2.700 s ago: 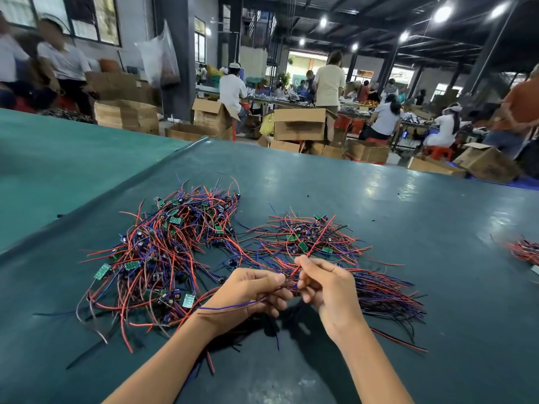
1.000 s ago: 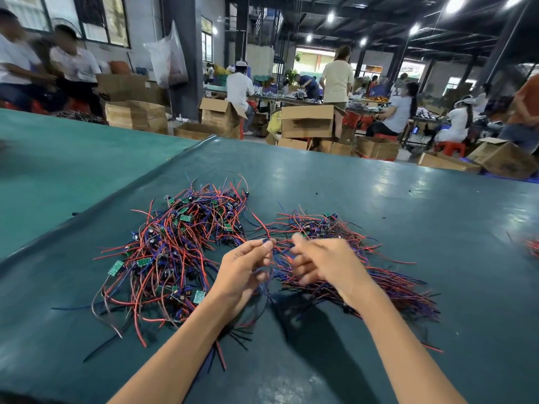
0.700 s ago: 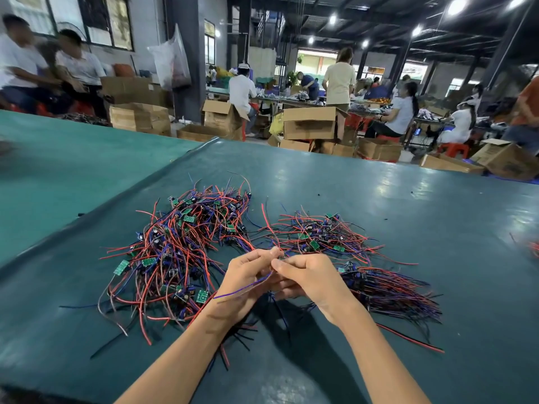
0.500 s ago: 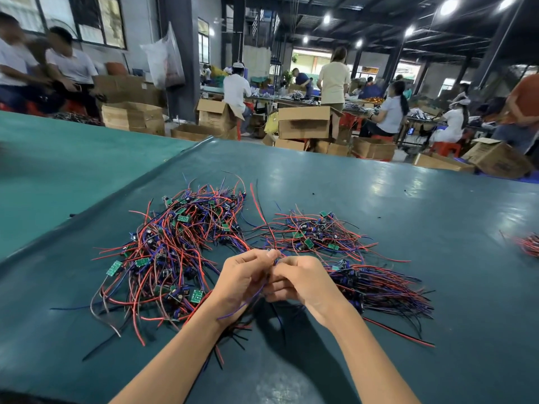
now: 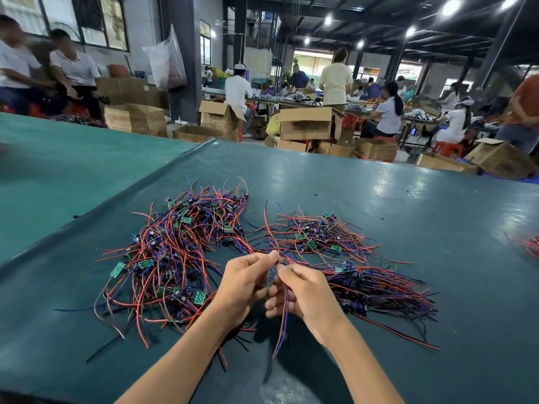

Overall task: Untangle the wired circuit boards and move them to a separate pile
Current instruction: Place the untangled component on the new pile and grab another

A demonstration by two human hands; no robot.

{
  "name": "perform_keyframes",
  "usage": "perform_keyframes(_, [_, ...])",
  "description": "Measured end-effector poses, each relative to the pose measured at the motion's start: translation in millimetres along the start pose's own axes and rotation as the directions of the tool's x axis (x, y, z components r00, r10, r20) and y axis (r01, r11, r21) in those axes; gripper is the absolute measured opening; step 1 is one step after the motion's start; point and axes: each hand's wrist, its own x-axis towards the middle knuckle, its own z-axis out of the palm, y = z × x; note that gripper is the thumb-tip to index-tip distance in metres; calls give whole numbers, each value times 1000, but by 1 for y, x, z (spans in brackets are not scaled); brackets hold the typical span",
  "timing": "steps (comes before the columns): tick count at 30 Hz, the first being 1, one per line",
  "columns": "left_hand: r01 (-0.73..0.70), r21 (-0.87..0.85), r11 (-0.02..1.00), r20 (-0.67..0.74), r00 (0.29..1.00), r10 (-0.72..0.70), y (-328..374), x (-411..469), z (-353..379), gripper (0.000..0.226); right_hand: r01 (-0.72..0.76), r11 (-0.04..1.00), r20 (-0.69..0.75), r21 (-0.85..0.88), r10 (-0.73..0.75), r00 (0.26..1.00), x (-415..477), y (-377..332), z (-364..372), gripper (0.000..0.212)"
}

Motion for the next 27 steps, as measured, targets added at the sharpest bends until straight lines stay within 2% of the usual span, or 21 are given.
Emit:
perform_keyframes(6, [-36, 27, 999, -43, 998, 37, -3, -2, 0, 33, 51, 991, -91, -123, -62, 994, -25, 10, -5, 30])
perform_keyframes(10, [-78, -23, 997, -164, 984, 73, 2, 2, -2, 33, 54, 990, -49, -132, -61, 997, -35, 8, -1, 32])
perform_keyframes(15, [-66, -43, 997, -233, 971, 54, 6, 7, 3, 21, 73, 984, -54, -163, -82, 995, -40, 6, -8, 34])
perform_keyframes(19, [-56, -13, 998, -265, 963, 51, 15, 19, 17, 23, 77, 986, -84, -147, -90, 992, -40, 4, -15, 34])
perform_keyframes(23, [-73, -110, 991, -360, 932, 28, 23, 36, 16, 21, 99, 986, -116, -136, -115, 987, -37, 3, -20, 33])
perform_keyframes(27, [-34, -205, 978, -346, 937, -40, 28, 45, 7, 17, 120, 979, -141, -167, -144, 979, -33, 11, -21, 32])
